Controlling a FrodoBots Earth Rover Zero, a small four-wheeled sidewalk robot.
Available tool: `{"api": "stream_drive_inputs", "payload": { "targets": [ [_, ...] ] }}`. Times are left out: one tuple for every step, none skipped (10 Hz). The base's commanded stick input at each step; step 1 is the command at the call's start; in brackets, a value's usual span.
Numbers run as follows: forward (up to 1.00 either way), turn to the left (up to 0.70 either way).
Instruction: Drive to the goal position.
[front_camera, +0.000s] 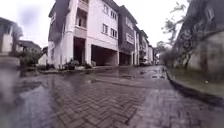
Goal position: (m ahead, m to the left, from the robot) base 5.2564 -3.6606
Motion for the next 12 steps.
{"api": "stream_drive_inputs", "payload": {
  "targets": [
    [0.70,0.00],
    [0.70,0.00],
    [0.70,0.00],
    [0.70,0.00],
    [0.70,0.00],
    [0.70,0.00],
    [0.70,0.00],
    [0.70,0.00],
    [0.70,0.00],
    [0.70,0.00],
    [0.70,0.00],
    [0.70,-0.09]
  ]
}}
